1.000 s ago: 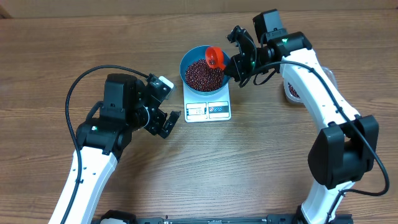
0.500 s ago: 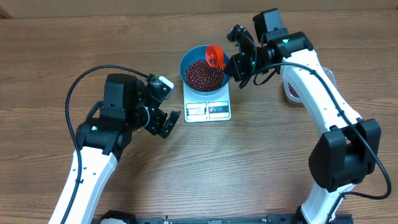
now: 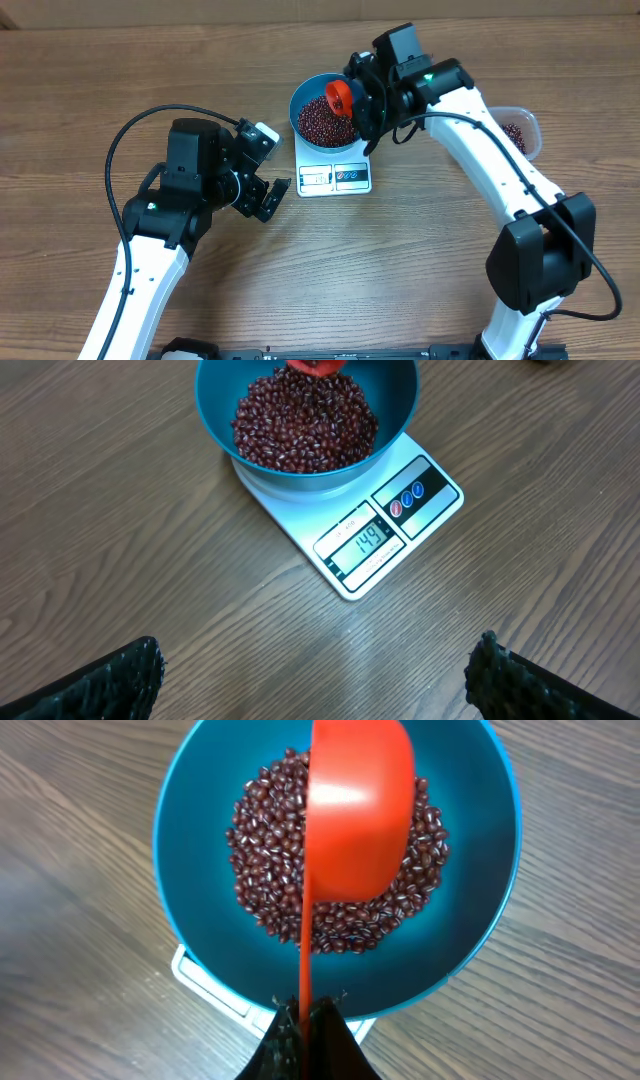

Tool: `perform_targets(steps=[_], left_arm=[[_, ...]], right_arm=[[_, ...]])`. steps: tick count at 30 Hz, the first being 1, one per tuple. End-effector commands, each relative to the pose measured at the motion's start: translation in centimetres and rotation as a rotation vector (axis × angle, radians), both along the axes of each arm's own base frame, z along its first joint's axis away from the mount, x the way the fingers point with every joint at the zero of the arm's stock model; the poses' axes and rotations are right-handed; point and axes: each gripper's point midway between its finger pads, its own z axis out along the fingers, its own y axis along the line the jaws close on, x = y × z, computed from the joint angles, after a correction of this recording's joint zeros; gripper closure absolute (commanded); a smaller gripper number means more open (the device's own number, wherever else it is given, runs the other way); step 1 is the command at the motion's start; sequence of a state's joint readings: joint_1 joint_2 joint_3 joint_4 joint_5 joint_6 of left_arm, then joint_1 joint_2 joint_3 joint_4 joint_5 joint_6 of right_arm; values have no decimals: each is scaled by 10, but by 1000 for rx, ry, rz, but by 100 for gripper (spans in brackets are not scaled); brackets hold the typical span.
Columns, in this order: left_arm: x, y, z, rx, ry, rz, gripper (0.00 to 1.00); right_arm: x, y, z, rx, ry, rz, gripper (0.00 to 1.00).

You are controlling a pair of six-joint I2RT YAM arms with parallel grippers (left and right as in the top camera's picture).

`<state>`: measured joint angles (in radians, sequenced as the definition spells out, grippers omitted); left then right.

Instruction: Scoop item into bowl and weigh 150g on scale

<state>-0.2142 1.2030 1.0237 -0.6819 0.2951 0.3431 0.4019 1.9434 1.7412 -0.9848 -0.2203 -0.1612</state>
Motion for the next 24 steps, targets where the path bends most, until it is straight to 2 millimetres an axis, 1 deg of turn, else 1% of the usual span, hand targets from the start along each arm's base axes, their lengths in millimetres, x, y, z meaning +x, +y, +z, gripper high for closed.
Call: perform_targets(steps=[1,13,24], left_arm=[[4,2,4,-2,-6,16,1],[4,2,4,-2,-6,16,0],[4,2,4,-2,-6,16,0]], right_arm=[[5,-1,27,-46,-100,-19,96],[7,-4,26,-101,-125,-34,96],[6,-2,26,-150,-152,-30,96]])
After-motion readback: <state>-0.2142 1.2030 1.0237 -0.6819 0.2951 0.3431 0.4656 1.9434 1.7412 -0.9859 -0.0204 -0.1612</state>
